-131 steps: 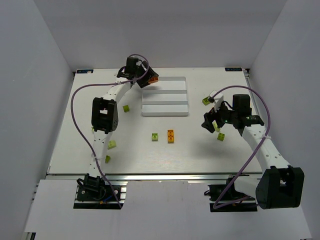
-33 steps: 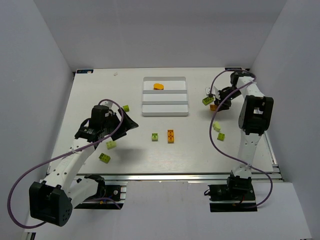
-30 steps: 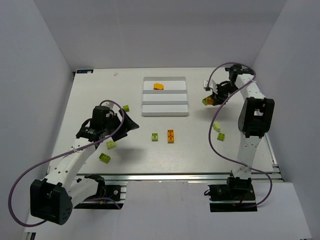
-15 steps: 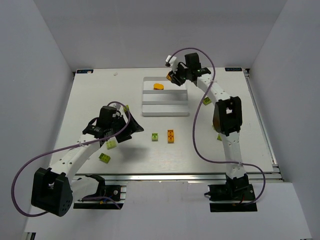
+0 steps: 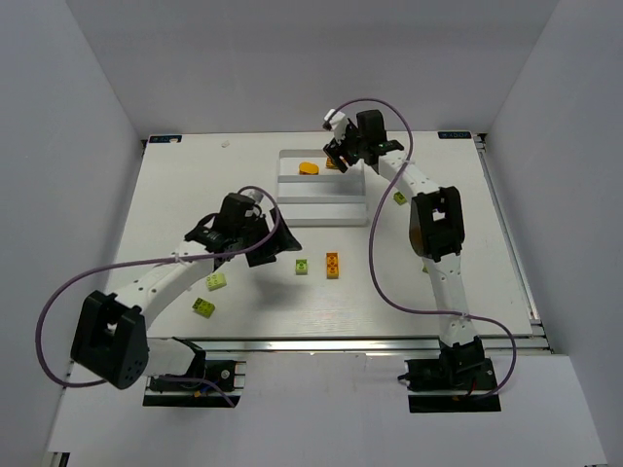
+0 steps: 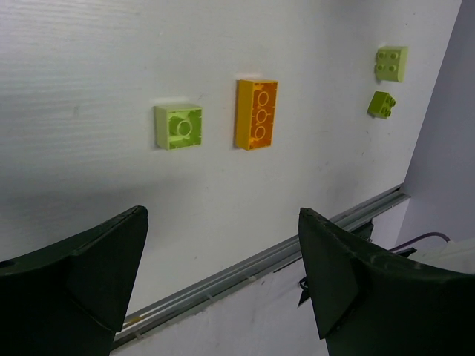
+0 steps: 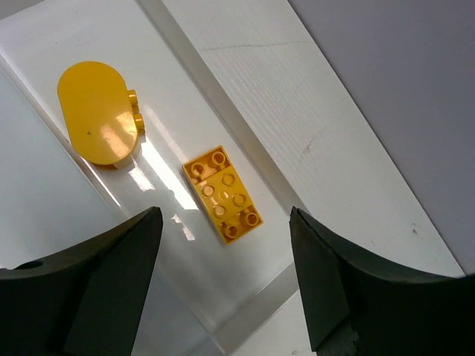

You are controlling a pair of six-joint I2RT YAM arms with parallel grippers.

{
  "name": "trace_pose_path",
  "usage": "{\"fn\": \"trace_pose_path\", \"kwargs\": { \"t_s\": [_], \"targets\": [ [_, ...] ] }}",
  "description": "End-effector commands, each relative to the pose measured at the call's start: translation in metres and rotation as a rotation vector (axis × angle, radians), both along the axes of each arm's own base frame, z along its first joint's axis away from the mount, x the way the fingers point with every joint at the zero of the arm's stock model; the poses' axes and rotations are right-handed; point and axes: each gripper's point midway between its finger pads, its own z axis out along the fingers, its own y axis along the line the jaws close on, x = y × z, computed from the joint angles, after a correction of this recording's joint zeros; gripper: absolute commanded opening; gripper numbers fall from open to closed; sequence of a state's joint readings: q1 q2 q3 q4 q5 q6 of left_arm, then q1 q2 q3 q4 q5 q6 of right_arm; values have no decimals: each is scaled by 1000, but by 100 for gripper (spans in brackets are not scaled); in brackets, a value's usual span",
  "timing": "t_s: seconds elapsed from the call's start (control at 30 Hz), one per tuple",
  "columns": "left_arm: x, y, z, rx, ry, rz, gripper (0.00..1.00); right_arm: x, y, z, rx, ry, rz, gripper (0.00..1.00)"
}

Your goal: Sort the legos into containers by color

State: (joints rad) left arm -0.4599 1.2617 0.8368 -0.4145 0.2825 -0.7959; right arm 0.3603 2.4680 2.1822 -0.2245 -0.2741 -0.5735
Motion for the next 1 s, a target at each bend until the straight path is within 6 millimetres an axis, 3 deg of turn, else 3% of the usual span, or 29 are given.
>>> {"fn": "trace_pose_path", "kwargs": {
  "t_s": [0.0,0.13,0.17,0.23,0.27,0.3,0.33,0.37,0.4,0.47,0.53,0.57,0.6,0.63,0.77,0.97],
  "targets": [
    [20,-24,15,21,-65,-50,92,6,5,26,49,-53,-12,75],
    [35,-46,19,118,-74,-63,90,-5,-10,68,122,-29,-57,70],
    [33,-48,16,167,-69,-59,90,-16,-32,89,152,-23,-90,68],
    [42,-58,13,224,-58,-55,86,-28,-57,120,274,-22,-165,45],
    [43,-61,9,273,-67,-45,84,-44,-77,168,330,-88,-190,32],
    [43,-66,5,296,-61,-46,82,-63,-90,139,334,-14,-233,15],
    [46,-73,-4,328,-42,-54,77,-78,-109,170,379,-49,-301,11],
    [42,-81,-9,349,-40,-62,75,-89,-120,166,382,-25,-331,7],
    [42,-87,-14,370,-38,-72,74,-103,-131,149,370,33,-359,7],
    [38,-101,-29,441,-13,-92,71,-138,-141,147,359,121,-316,25],
    [37,-109,-34,501,11,-95,73,-168,-142,128,352,212,-268,44],
    [34,-111,-52,548,47,-96,77,-184,-144,134,360,216,-248,61],
    [31,-115,-57,576,45,-105,78,-195,-152,127,371,253,-245,65],
    [27,-116,-64,606,58,-114,79,-209,-153,111,370,297,-247,68],
    [26,-128,-78,654,56,-113,82,-237,-160,105,384,311,-231,73],
    [23,-129,-95,707,68,-108,77,-249,-162,99,391,345,-235,71]
  ]
}}
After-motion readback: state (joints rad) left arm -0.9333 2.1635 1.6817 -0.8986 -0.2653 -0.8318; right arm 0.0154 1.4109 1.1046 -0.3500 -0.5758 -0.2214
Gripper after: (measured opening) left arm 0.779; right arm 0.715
